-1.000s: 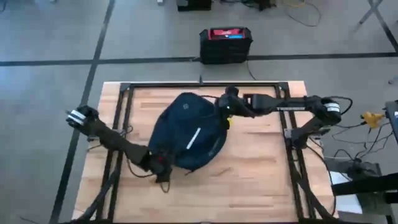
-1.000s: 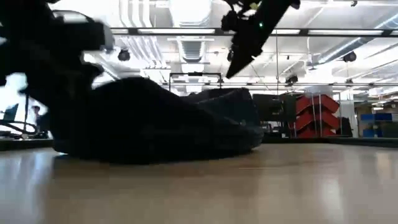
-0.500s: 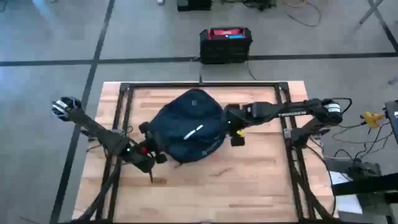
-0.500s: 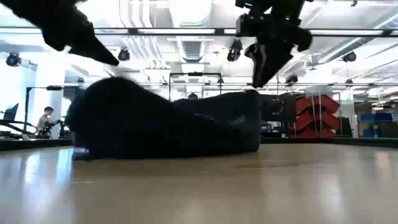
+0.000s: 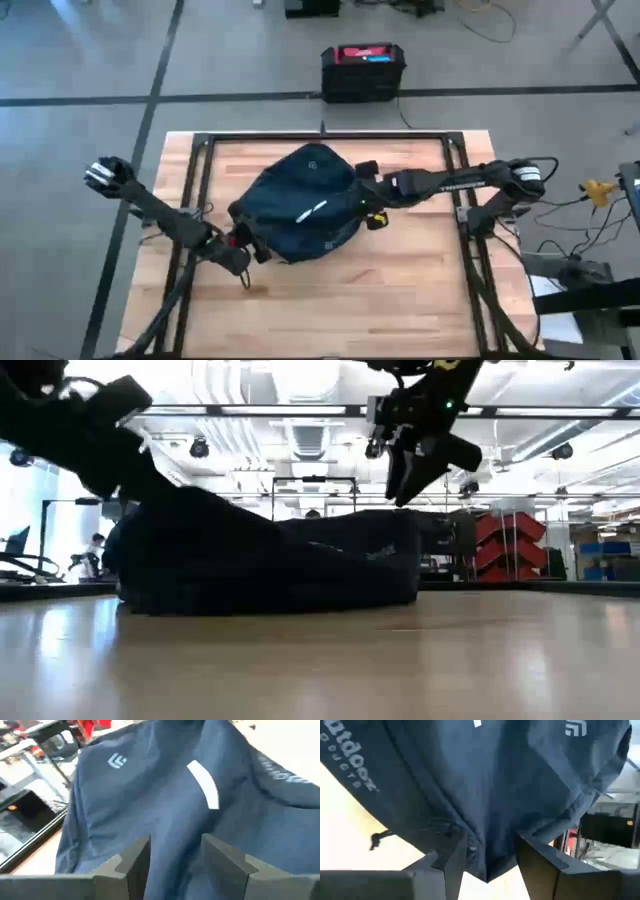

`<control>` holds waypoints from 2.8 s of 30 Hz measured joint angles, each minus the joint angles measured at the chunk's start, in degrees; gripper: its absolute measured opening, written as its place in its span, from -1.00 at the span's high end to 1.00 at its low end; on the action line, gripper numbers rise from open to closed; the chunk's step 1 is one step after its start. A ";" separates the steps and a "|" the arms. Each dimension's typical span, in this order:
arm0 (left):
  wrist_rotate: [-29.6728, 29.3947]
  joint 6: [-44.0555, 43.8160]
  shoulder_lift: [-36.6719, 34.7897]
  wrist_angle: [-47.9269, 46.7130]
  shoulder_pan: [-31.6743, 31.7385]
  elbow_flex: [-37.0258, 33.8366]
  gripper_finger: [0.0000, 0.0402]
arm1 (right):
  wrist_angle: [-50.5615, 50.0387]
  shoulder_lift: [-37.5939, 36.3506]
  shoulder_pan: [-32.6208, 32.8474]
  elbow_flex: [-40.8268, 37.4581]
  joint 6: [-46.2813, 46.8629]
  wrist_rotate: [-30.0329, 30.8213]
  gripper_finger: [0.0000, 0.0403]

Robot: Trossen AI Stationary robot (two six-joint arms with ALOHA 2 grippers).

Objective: Unpack backpack
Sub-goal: Open the black backpack

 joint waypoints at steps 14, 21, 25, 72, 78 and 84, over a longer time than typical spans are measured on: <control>28.07 33.18 -7.29 0.55 38.23 10.14 0.32 | 0.80 2.79 9.01 1.21 20.47 -23.68 0.59; 63.40 28.13 -6.15 15.68 36.30 10.85 0.38 | 2.49 2.46 11.25 2.57 21.94 -15.41 0.73; 54.95 27.97 -1.18 24.94 25.39 8.54 0.40 | 3.00 2.74 11.29 2.19 22.65 -14.68 0.78; 24.54 11.21 36.92 18.47 12.35 31.29 0.98 | 8.88 3.73 11.52 0.72 21.86 -9.49 0.58; 25.16 11.59 36.14 15.95 12.29 31.25 0.91 | 9.34 3.73 11.52 0.61 18.78 -9.58 0.40; 29.48 12.50 35.98 15.33 12.26 31.23 0.82 | 13.68 3.73 11.50 -0.63 16.25 -9.43 0.23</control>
